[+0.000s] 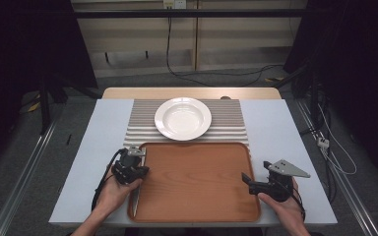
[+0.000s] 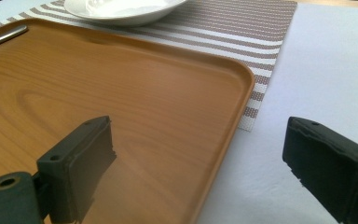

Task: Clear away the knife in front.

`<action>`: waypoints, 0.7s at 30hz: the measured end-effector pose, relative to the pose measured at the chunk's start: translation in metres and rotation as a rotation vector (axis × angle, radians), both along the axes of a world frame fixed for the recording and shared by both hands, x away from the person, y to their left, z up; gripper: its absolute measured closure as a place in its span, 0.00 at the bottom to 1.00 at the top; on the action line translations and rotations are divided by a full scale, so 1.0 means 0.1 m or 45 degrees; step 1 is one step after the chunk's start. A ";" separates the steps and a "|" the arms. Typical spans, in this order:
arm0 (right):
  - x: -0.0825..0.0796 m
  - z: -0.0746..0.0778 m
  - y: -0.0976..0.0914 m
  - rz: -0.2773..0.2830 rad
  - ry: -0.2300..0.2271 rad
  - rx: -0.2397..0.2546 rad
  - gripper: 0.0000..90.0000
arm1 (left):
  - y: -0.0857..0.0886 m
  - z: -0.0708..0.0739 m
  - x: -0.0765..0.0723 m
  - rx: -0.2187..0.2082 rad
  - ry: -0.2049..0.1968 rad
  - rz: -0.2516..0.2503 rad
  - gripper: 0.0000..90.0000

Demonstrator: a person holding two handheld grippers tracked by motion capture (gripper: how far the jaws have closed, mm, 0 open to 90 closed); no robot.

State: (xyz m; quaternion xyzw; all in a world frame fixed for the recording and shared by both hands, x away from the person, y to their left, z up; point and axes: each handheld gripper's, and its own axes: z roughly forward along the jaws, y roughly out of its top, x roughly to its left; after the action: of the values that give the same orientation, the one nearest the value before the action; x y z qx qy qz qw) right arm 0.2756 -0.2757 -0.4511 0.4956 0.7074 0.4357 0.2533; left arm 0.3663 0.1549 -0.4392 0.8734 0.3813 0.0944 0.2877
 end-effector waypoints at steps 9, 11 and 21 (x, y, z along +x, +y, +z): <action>0.00 0.00 0.00 0.004 0.003 0.006 0.09 | 0.08 0.03 -0.01 -0.085 -0.037 0.040 0.92; 0.00 0.00 0.00 0.004 0.004 0.005 0.09 | 0.10 0.06 -0.01 -0.133 -0.061 0.031 0.87; 0.00 0.00 -0.02 -0.006 0.000 0.013 0.09 | 0.08 0.16 -0.04 -0.236 -0.178 0.066 0.18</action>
State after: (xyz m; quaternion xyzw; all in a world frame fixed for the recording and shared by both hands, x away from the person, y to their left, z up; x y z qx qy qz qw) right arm 0.2757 -0.2777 -0.4507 0.4983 0.7041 0.4388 0.2519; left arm 0.3620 0.1634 -0.4229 0.8242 0.3897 0.1268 0.3908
